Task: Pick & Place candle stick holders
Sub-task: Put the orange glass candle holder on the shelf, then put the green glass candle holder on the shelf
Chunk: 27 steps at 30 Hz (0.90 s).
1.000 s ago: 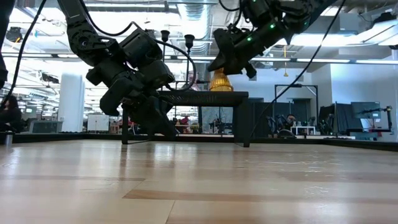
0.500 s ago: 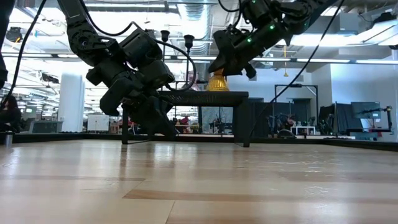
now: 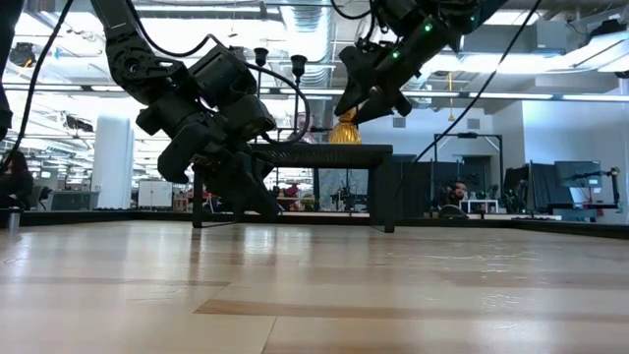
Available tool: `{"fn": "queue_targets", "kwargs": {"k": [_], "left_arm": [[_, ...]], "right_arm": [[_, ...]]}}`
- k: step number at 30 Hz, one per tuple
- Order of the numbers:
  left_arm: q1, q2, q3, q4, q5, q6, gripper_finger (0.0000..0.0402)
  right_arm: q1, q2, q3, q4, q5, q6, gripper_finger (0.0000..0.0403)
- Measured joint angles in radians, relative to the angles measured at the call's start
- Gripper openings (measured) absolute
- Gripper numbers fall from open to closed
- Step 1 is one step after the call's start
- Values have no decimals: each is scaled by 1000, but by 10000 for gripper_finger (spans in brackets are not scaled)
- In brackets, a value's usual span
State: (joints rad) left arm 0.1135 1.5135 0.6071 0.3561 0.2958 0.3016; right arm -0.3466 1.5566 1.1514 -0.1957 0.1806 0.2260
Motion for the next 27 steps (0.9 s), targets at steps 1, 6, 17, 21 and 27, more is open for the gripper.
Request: {"fn": "queue_targets", "kwargs": {"k": [1, 6, 17, 21, 27], "left_arm": [[0, 0, 0, 0, 0, 0, 7], [0, 0, 0, 0, 0, 0, 7], [0, 0, 0, 0, 0, 0, 7], [0, -10, 0, -15, 0, 0, 7], [0, -100, 0, -100, 0, -2, 7]], "right_arm": [[0, 0, 18, -41, 0, 0, 246], [0, 0, 116, -223, 0, 0, 255], [92, 0, 373, -626, 0, 3, 253], [186, -23, 381, -695, 37, 5, 228], [351, -36, 380, -815, 253, 37, 129]]}}
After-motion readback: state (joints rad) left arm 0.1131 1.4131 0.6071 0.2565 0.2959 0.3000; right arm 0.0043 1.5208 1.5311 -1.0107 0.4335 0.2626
